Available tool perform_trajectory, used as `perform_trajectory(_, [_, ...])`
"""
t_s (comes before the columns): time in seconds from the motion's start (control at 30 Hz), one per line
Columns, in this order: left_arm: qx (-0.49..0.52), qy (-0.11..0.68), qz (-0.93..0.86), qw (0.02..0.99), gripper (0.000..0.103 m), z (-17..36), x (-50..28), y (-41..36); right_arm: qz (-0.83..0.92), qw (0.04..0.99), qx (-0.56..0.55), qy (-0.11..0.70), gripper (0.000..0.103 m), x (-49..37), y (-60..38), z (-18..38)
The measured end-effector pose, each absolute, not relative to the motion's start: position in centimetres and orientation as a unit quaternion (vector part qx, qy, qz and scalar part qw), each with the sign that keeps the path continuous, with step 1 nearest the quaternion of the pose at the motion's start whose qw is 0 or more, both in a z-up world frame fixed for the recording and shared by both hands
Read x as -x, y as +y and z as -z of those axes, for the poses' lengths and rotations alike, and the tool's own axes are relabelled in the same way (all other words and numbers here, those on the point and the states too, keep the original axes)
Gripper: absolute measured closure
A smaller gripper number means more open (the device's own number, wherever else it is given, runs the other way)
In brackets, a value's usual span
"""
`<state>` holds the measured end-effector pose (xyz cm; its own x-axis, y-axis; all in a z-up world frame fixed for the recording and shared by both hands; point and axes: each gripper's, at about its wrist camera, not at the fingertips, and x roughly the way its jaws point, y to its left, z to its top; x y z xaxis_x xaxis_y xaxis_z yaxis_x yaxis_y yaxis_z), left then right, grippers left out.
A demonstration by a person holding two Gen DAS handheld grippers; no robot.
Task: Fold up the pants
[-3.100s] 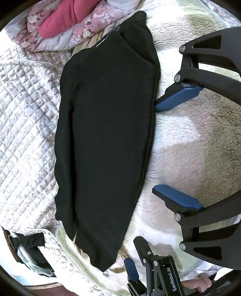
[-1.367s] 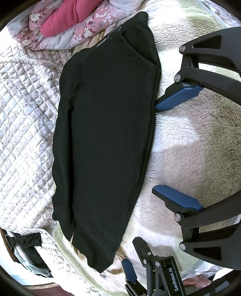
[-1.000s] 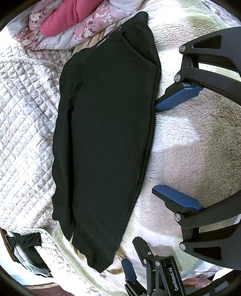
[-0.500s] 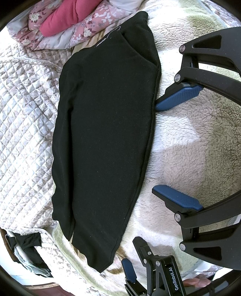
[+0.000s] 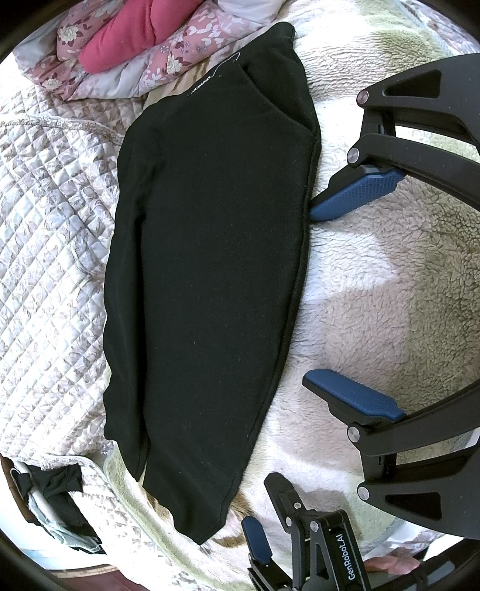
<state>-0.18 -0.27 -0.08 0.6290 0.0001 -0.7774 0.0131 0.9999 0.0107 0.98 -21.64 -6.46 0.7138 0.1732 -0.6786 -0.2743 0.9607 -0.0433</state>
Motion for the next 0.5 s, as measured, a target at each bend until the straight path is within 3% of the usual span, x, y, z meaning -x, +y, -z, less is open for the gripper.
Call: perform_trajectory(0.5, [-0.01,0.432,0.003,0.902,0.019,0.23,0.19,-0.42,-0.121,0.923,0.07,0.359,0.021,-1.0,-21.66,6.48])
